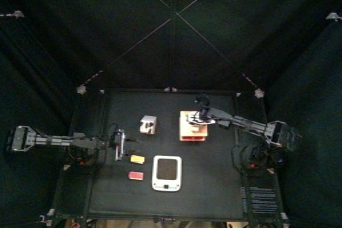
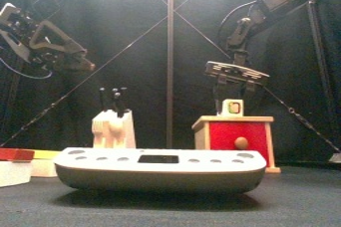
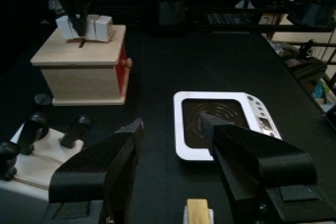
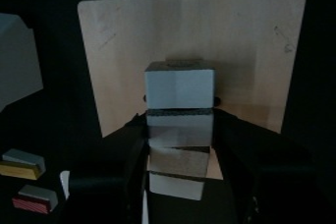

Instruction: Put sushi roll right of stove

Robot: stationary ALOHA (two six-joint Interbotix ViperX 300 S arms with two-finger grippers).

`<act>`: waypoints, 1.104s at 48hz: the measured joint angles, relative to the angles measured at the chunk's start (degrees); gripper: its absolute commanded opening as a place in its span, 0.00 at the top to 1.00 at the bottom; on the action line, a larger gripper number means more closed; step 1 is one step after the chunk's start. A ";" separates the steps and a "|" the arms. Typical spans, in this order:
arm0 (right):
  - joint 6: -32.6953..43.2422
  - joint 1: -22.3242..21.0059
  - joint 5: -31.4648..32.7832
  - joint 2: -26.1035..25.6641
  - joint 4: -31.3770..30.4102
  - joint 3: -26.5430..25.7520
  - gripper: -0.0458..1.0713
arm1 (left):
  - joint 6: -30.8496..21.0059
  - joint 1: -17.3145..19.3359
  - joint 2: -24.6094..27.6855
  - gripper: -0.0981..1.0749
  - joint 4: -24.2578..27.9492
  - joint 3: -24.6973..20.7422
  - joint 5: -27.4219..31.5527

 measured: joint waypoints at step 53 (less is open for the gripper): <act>16.61 26.10 -5.01 -7.56 0.09 9.67 0.48 | 0.00 0.00 0.00 0.18 0.00 0.26 -0.09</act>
